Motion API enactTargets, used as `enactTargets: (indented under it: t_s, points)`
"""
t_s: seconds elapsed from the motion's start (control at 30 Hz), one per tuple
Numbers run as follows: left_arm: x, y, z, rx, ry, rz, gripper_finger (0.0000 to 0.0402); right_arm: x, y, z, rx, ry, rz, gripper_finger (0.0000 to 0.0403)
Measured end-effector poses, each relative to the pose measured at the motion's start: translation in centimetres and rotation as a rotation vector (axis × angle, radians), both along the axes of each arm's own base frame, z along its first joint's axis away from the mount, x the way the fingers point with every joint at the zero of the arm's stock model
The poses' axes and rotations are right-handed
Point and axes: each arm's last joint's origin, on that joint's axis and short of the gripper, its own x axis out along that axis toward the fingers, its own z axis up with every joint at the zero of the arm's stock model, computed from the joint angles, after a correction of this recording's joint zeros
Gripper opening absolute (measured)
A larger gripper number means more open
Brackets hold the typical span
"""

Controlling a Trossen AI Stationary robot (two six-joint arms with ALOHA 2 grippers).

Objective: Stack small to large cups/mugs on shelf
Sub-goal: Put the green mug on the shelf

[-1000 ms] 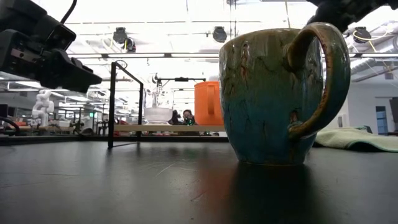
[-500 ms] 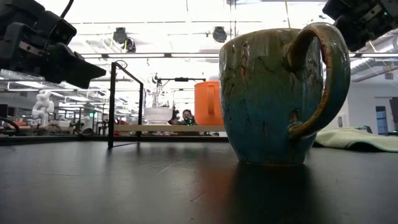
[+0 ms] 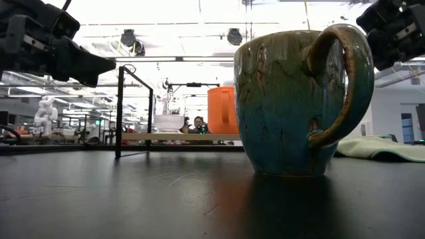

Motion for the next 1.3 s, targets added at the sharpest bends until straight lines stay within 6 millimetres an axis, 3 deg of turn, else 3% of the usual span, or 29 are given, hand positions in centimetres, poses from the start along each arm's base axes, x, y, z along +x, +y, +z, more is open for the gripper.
enactTargets:
  t_s: [0.37,1.03,1.3]
  points:
    - [0.0,0.0,-0.1,0.02,0.01,-0.002,0.0003,0.0,0.0,-1.4,0.014,-0.002,0.001,0.0]
    - [0.0,-0.3,0.1,-0.015,-0.004,-0.097,0.0003,0.2,1.3,0.2,0.002,-0.173,0.197,0.0]
    - [0.0,-0.3,0.1,-0.004,-0.005,-0.098,0.0003,1.7,2.8,1.0,-0.078,-0.261,0.305,0.0]
